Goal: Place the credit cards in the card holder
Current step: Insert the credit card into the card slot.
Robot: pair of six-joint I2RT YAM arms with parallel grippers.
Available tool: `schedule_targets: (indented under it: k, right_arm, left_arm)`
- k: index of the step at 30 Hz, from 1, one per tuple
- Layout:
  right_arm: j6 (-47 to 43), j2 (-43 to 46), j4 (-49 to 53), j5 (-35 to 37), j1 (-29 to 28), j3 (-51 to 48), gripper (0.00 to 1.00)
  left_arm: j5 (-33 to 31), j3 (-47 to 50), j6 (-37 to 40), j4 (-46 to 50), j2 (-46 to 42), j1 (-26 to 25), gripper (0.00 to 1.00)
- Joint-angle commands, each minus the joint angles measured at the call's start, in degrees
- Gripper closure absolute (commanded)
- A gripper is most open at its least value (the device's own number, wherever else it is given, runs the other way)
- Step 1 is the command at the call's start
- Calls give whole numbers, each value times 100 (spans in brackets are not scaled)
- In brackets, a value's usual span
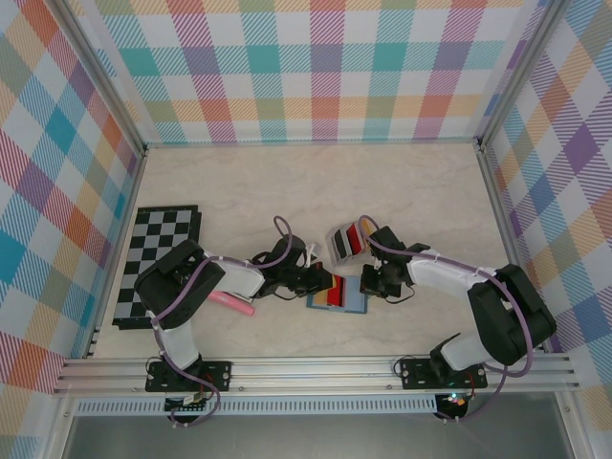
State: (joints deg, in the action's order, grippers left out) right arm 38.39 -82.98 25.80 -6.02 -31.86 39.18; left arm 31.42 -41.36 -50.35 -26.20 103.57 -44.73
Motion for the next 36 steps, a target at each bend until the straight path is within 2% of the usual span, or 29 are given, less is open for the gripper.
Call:
schedule_targets:
  k: [1, 10, 16, 26, 33, 36]
  right_arm:
    - [77, -240, -311, -166, -58, -173, 86]
    - [203, -196, -300, -153, -58, -178, 85]
    - [239, -288, -108, 5, -58, -114, 85]
    - [224, -315, -142, -40, -58, -76, 85]
    - [232, -417, -197, -90, -58, -103, 87]
    - [239, -464, -229, -143, -55, -95, 87]
  left_arm:
    - [-125, -137, -51, 67, 205, -199, 100]
    - [-428, -434, -45, 357, 344, -442, 96]
    - [-857, -461, 216, 1256, 39, -449, 81]
    - [-927, -553, 385, 1742, -98, -457, 83]
    - [-975, -581, 435, 1890, -232, -454, 75]
    - [-957, -616, 453, 1891, -198, -449, 75]
